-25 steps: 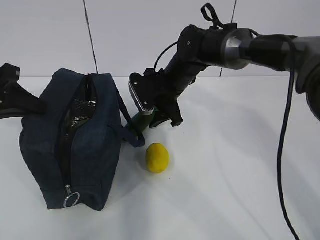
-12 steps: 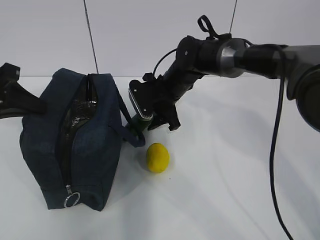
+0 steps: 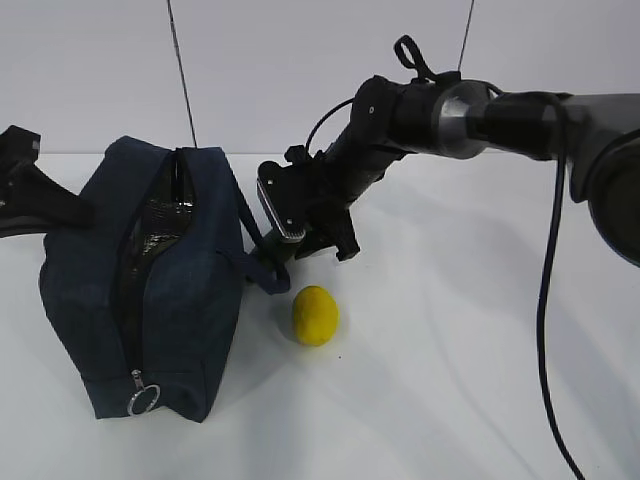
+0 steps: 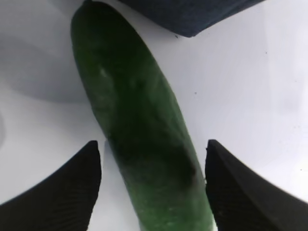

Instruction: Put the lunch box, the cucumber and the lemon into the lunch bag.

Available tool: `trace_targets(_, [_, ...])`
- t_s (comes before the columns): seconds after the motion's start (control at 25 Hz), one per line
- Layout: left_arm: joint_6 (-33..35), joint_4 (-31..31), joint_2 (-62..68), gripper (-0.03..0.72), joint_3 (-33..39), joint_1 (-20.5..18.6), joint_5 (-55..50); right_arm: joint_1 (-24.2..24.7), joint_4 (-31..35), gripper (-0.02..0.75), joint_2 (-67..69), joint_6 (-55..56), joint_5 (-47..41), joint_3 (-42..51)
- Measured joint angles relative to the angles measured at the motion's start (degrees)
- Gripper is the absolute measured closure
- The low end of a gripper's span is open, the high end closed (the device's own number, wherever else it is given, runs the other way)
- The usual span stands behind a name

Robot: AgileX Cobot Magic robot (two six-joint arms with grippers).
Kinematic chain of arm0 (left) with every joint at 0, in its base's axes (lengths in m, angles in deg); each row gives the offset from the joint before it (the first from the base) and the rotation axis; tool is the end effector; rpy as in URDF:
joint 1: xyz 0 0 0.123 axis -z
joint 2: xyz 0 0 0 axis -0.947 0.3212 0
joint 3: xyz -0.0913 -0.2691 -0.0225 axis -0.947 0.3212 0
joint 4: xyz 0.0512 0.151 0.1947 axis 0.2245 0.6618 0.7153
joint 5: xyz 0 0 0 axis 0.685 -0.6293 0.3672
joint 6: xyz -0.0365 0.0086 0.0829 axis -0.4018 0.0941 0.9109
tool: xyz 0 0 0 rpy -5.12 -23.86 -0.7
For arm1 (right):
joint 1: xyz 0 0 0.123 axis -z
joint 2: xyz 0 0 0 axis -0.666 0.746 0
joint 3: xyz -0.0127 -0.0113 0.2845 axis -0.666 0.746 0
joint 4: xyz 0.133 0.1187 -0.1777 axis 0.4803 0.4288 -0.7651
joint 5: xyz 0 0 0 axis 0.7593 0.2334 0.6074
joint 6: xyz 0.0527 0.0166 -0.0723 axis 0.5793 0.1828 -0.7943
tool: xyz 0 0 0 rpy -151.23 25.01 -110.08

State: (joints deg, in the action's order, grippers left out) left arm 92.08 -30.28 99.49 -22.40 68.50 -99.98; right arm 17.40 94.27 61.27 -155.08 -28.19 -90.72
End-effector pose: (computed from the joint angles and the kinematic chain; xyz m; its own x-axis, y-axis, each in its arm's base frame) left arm 0.2873 -0.0464 0.2364 -0.9005 -0.1810 -0.3954 0.1373 0.7445 -0.6534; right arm 0.4685 0.2397 0.1307 0.5671 -0.7961 -0.2112 -0.7655 -0.4148 -0.4919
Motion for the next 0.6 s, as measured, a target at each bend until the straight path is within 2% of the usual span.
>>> trace_targets(0.6, [0.0, 0.0, 0.0, 0.692, 0.0, 0.0, 0.2, 0.0, 0.2, 0.225, 1.7, -0.4, 3.5, 0.0])
